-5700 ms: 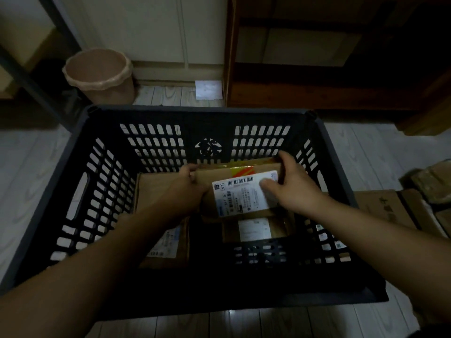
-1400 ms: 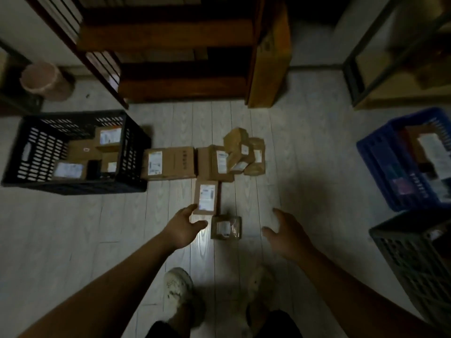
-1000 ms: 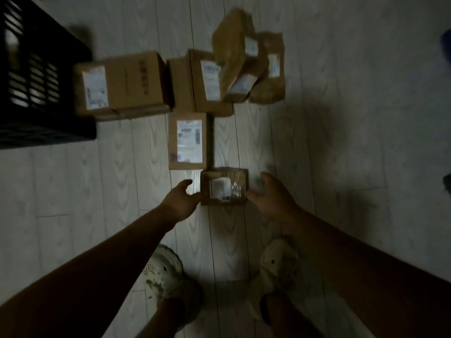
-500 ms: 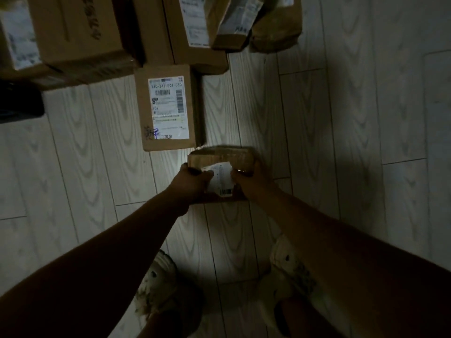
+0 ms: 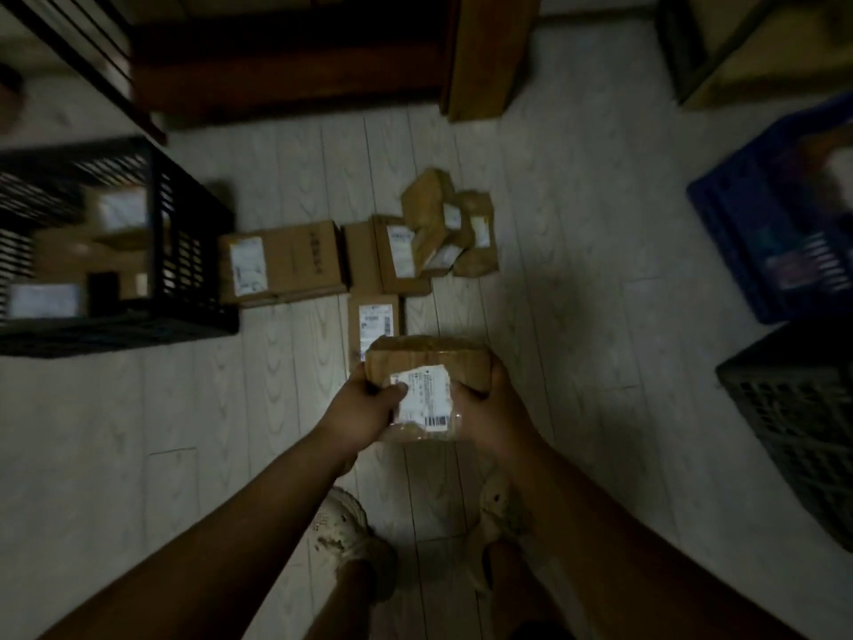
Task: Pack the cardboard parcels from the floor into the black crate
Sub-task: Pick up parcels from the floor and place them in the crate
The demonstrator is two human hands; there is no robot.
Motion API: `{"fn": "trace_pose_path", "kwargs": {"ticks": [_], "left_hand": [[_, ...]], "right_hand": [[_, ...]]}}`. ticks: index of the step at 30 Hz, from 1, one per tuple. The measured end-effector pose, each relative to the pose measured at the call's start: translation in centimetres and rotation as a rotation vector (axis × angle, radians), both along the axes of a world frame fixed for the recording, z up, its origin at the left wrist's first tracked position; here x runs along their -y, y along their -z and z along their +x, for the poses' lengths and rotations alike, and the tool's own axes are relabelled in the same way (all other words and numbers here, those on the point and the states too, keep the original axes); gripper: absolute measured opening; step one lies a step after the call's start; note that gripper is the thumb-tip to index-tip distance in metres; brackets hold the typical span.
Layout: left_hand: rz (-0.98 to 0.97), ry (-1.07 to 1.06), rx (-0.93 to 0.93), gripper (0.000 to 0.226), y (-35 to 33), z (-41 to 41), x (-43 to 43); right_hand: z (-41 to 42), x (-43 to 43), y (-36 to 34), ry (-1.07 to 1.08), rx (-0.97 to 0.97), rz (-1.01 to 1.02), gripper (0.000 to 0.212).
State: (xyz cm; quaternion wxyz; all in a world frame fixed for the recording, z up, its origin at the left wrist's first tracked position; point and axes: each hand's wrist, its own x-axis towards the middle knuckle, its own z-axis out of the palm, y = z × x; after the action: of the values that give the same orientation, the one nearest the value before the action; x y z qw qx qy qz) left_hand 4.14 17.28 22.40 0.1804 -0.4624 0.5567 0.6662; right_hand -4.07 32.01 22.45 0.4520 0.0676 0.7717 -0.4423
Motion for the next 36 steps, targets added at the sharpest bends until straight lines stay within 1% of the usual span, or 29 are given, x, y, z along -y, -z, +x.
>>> {"fn": "trace_pose_path", "kwargs": {"ticks": [3, 7, 11, 15, 18, 20, 23, 26, 28, 29, 30, 32, 34, 36], "left_hand": [[-0.075, -0.015, -0.060, 0.035, -9.3, -0.4, 1.4], [-0.201, 0.037, -0.176, 0.034, -21.4, 0.1, 3.5], [-0.323, 0.051, -0.385, 0.038, -32.1, 2.0, 5.3], [-0.446, 0.012, -0.549, 0.040, -41.0, 3.8, 6.9], [-0.501, -0.037, -0.657, 0.044, -46.4, 4.8, 7.8], [-0.539, -0.052, -0.732, 0.042, -49.6, 5.3, 8.3], [-0.531, -0.116, -0.814, 0.038, -53.7, 5.9, 8.7], [-0.560, -0.180, -0.899, 0.035, -56.9, 6.4, 8.4], [-0.573, -0.218, -0.956, 0.027, -58.9, 6.8, 8.1], [-0.584, -0.228, -0.985, 0.024, -59.7, 7.0, 8.0], [-0.596, -0.246, -1.008, 0.024, -60.4, 7.2, 7.8], [-0.632, -0.279, -1.050, 0.030, -61.5, 7.6, 7.7], [-0.660, -0.299, -1.096, 0.041, -62.1, 7.9, 8.0], [-0.676, -0.324, -1.113, 0.046, -62.4, 8.3, 8.8]], "right_hand": [[-0.3, 1.1, -8.8, 0.001, -0.076, -0.049, 0.056], [0.0, 2.8, -20.9, 0.000, -0.194, -0.138, 0.050], [0.8, 4.7, -31.1, 0.031, -0.374, -0.210, 0.053], [2.3, 6.4, -40.2, 0.039, -0.487, -0.367, 0.044], [3.5, 7.2, -46.0, 0.030, -0.599, -0.452, 0.046], [4.0, 7.4, -49.1, 0.025, -0.677, -0.511, 0.043], [4.4, 7.4, -53.0, 0.016, -0.766, -0.609, 0.040], [4.3, 7.5, -55.8, 0.004, -0.869, -0.696, 0.043], [4.2, 7.7, -57.5, -0.021, -0.910, -0.745, 0.050], [4.2, 7.9, -58.3, -0.039, -0.925, -0.774, 0.050], [4.2, 8.0, -58.9, -0.058, -0.939, -0.808, 0.046], [4.3, 8.4, -60.2, -0.094, -0.961, -0.866, 0.038], [4.5, 9.1, -61.1, -0.126, -0.992, -0.899, 0.036], [4.8, 10.0, -62.0, -0.141, -1.015, -0.915, 0.036]]}}
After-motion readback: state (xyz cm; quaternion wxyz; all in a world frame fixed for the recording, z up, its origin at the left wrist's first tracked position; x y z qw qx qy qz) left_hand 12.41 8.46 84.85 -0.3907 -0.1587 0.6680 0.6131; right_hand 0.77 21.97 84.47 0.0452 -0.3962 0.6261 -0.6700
